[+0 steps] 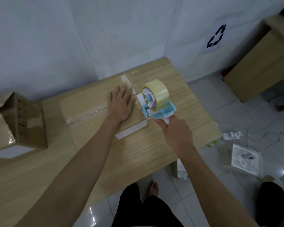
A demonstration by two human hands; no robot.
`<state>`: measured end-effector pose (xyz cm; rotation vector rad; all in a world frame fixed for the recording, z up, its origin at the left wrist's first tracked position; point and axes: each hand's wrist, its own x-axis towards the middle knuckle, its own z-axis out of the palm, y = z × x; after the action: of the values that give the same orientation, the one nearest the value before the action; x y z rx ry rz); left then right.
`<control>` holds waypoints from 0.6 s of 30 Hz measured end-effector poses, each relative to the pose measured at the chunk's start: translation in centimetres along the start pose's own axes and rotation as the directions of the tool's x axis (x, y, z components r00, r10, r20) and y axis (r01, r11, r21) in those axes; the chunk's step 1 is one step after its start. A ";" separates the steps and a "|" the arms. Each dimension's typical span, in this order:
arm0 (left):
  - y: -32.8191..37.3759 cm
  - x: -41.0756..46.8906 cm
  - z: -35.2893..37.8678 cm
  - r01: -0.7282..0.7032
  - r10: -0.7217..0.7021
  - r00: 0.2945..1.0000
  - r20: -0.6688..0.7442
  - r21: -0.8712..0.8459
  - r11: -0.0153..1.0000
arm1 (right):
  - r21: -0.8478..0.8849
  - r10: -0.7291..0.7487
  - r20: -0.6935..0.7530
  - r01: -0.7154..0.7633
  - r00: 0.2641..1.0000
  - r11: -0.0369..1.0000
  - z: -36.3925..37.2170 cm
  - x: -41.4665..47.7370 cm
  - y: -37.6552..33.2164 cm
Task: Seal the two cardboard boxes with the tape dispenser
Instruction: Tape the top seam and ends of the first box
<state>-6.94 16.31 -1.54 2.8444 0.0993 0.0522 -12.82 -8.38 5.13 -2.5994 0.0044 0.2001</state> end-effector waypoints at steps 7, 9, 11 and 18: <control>0.1 -0.1 1.4 0.052 -0.065 0.988 0.138 0.096 0.994 | -0.024 0.031 0.008 -0.031 0.999 0.999 0.1 -2.3 0.8; 0.1 -0.1 1.3 0.059 -0.070 0.987 0.143 0.079 0.995 | -0.033 0.049 0.023 -0.048 0.999 0.998 -0.3 -3.9 1.9; 0.3 -0.3 1.1 0.069 -0.079 0.986 0.144 0.070 0.995 | -0.023 0.049 0.030 -0.048 0.998 0.999 -0.4 -5.3 3.2; 0.5 -0.4 0.7 0.082 -0.093 0.980 0.179 0.069 0.994 | 0.007 0.065 0.053 -0.066 0.996 0.998 -0.2 -7.0 4.1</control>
<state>-7.24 15.60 -2.12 2.8855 0.1898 -0.2324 -19.85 -12.25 4.21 -2.5863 0.0719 0.2917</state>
